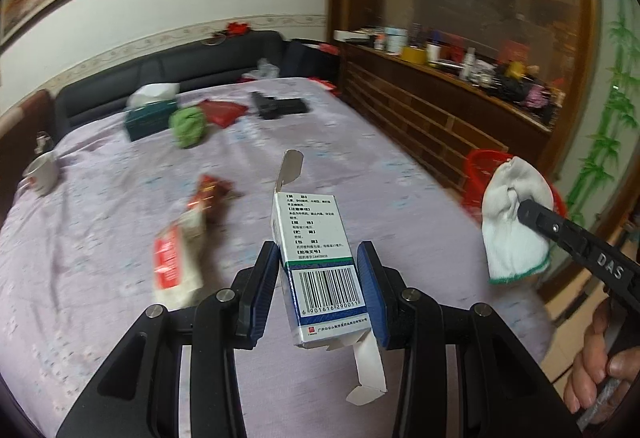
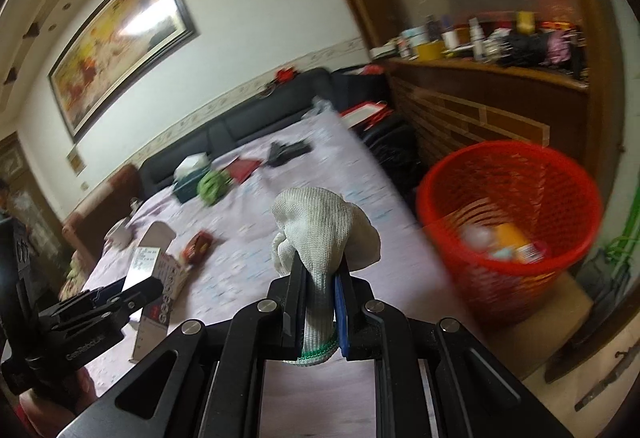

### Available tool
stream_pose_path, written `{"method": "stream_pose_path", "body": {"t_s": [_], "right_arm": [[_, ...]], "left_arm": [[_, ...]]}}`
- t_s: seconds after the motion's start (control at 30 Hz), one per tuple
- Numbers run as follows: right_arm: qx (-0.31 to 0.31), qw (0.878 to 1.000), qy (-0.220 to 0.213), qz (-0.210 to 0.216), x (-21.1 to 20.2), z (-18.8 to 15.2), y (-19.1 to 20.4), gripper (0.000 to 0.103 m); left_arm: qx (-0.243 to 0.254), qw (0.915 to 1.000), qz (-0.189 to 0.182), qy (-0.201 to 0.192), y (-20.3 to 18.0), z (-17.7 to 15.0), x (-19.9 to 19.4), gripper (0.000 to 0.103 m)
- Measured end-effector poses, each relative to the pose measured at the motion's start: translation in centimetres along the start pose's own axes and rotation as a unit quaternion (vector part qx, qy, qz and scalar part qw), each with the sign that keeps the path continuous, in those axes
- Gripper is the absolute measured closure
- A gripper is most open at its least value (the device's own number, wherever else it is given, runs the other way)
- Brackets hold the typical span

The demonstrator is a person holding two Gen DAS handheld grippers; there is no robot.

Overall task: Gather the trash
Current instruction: 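Carry both items to the red mesh basket and open both tools over it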

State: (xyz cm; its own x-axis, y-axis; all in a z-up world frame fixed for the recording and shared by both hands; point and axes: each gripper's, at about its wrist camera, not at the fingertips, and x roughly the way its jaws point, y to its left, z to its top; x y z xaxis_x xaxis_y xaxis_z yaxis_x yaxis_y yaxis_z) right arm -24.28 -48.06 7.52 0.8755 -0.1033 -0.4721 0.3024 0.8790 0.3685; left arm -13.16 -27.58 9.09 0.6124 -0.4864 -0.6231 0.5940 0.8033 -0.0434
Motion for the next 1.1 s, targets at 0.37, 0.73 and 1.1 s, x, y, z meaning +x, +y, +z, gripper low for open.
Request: {"method": "stream_pose_path", "body": {"t_s": [0.37,0.73,1.1], "right_arm": [[0.054,0.993,-0.051,-0.090,-4.5,5.0,-10.5,0.088],[0.057,0.991,-0.037,-0.116,-2.3,7.4,-15.9,0.088],[0.088,0.991,-0.001,-0.099,-1.1,5.5,-18.6,0.076]], "left_arm": [[0.053,0.9887,-0.138,0.021,-11.6,5.6,3.5,0.064],[0.053,0.9811,-0.179,0.049,-19.5,9.2,10.8,0.063],[0.039,0.9858,-0.152,0.060,-17.1,7.6,11.5,0.044]]}}
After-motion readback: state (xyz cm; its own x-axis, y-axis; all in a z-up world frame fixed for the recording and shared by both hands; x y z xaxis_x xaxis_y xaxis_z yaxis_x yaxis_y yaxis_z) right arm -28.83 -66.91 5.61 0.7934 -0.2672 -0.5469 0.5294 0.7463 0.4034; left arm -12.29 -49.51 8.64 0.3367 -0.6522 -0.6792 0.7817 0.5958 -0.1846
